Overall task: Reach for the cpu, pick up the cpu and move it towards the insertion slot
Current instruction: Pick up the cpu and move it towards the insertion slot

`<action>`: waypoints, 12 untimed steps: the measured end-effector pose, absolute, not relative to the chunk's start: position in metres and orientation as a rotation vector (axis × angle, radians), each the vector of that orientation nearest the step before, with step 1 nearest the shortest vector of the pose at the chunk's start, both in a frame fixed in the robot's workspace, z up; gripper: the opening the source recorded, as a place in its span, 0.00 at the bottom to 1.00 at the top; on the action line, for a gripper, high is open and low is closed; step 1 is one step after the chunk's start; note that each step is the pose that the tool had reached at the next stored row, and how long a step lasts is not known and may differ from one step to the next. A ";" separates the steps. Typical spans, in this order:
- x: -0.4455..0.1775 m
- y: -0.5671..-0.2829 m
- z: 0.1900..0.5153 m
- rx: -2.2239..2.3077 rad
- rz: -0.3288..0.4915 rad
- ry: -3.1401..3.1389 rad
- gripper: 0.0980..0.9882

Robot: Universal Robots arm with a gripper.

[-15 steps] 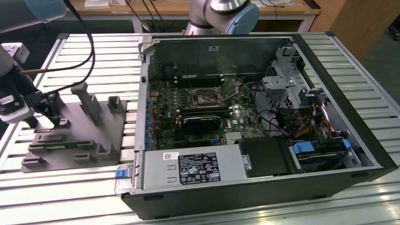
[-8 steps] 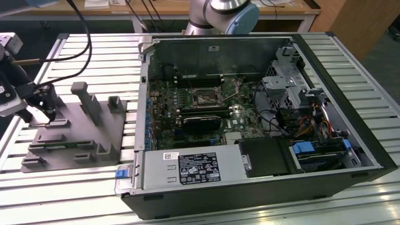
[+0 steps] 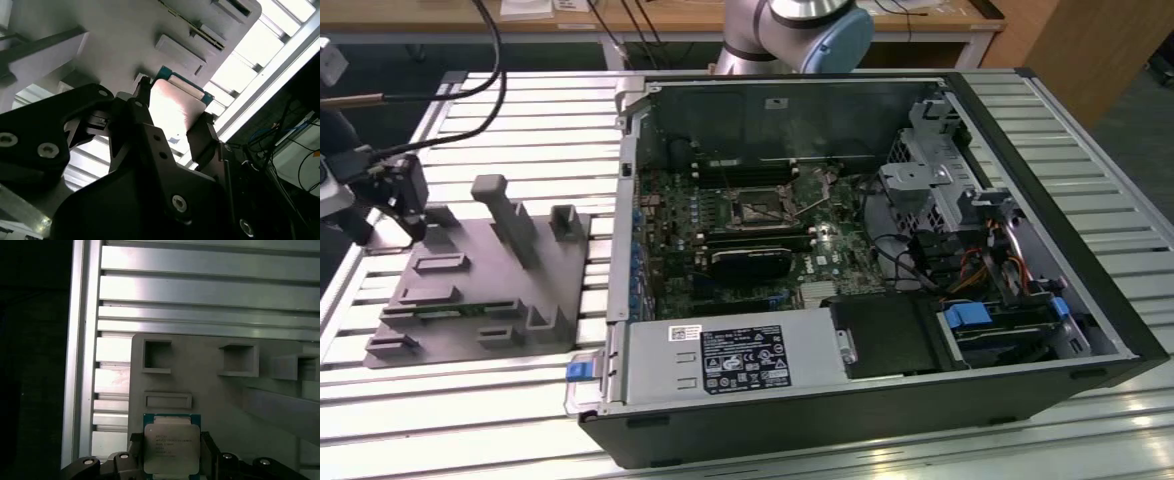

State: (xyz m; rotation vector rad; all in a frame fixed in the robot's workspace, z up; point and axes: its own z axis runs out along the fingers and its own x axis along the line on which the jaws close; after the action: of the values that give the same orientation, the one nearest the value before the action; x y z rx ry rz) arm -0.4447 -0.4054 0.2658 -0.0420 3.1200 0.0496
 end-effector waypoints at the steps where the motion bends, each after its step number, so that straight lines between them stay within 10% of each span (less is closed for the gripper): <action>1: -0.445 -0.405 0.270 -0.042 0.049 3.120 0.50; 12: -0.445 -0.405 0.315 -0.042 0.049 3.114 0.50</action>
State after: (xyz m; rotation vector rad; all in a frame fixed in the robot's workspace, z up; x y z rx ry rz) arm -0.4447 -0.4051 0.3146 -0.0420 3.1141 0.0493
